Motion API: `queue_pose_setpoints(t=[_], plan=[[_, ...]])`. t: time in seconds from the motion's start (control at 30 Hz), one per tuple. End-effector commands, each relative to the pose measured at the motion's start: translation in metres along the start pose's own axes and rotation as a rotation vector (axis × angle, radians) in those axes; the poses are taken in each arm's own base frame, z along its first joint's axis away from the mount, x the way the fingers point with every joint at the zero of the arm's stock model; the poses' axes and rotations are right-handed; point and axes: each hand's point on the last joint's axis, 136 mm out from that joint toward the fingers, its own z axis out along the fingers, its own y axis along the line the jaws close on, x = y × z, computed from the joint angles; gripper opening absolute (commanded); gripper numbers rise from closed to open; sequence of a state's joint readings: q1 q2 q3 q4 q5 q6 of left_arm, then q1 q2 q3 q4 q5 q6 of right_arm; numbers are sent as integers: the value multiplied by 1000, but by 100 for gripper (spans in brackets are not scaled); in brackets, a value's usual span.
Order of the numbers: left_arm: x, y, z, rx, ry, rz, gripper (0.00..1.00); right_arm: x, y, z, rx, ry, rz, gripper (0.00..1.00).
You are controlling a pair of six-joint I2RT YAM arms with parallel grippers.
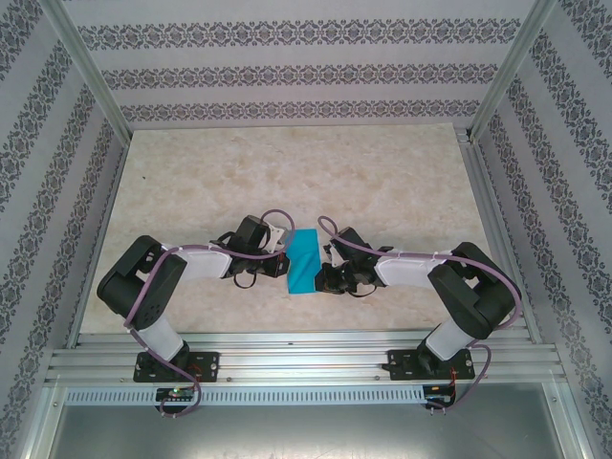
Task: Fold a paper plane with a square sheet of paper (fold left side to right side)
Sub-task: Fold the triangle a second time at the center of the table.
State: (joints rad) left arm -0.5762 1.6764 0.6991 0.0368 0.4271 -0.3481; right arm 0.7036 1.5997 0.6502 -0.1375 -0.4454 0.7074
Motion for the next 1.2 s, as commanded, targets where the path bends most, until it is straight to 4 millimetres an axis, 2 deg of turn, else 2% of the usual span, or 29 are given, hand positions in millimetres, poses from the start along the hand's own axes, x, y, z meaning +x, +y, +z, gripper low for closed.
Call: queue_pose_setpoints(t=[0.0,0.53,0.93,1.17], plan=[[-18,-4,-1,23,-50,22,1,16,-21,10,90,54,5,10],[-26,-14,-20,27,-89,63,1,16,-24,11,106,64,10,11],[-19,-4,-6,5,-51,49,1,15,-23,9,111,62,5,11],[-14,2,-1,-12,-35,44,1,11,-16,5,95,47,-8,14]])
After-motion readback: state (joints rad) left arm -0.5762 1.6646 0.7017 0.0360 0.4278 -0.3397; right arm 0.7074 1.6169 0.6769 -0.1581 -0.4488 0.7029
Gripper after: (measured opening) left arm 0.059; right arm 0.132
